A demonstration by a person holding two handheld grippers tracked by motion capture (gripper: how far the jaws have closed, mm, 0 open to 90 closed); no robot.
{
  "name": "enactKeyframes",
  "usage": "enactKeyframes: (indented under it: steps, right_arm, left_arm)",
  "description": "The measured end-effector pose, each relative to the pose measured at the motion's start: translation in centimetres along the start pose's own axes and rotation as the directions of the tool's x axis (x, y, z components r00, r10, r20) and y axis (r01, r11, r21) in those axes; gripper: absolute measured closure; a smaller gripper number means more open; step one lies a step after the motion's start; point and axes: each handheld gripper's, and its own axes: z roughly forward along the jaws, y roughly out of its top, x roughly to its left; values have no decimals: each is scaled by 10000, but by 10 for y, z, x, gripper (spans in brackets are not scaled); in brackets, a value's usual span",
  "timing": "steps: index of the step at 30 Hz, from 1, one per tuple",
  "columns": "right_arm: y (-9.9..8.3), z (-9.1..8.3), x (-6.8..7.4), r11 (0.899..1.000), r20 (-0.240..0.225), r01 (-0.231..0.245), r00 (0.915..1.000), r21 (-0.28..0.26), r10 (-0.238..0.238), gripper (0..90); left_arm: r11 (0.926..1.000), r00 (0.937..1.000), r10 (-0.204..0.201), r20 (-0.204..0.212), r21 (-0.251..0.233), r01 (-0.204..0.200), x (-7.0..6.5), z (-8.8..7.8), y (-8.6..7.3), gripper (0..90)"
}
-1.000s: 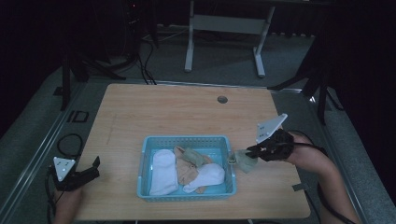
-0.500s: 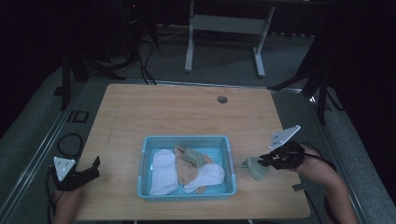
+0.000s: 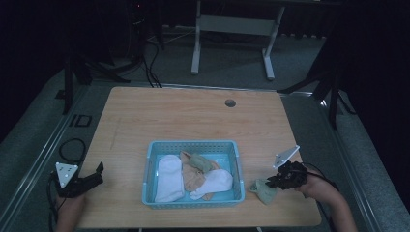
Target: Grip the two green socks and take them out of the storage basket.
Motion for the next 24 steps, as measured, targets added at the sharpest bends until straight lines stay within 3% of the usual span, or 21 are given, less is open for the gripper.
enactKeyframes:
  steps: [6, 9, 12, 16, 24]
  right_arm:
    - [-6, 9, -5, 9987, -13, -376, 9993, 334, 377, 780]
    - [-6, 11, -6, 9976, 49, -483, 9988, 498, 482, 689]
    - [-3, 4, -8, 9977, 312, -591, 9978, 325, 581, 616]
    - [4, -8, -8, 9982, 680, -575, 9961, 144, 564, 585]
    - [29, -25, -1, 9994, 868, -142, 9961, -309, 168, 547]
  left_arm:
    - [10000, 10000, 7, 4, 9, -7, 0, 0, 0, 3]
    - [10000, 10000, 7, -1, 18, -7, 0, 0, 0, 3]
    - [10000, 10000, 7, -2, 13, -7, 0, 0, 0, 3]
    - [10000, 10000, 7, 0, 27, -7, 0, 0, 0, 3]
    - [10000, 10000, 11, -11, 35, -11, 0, 0, 0, 3]
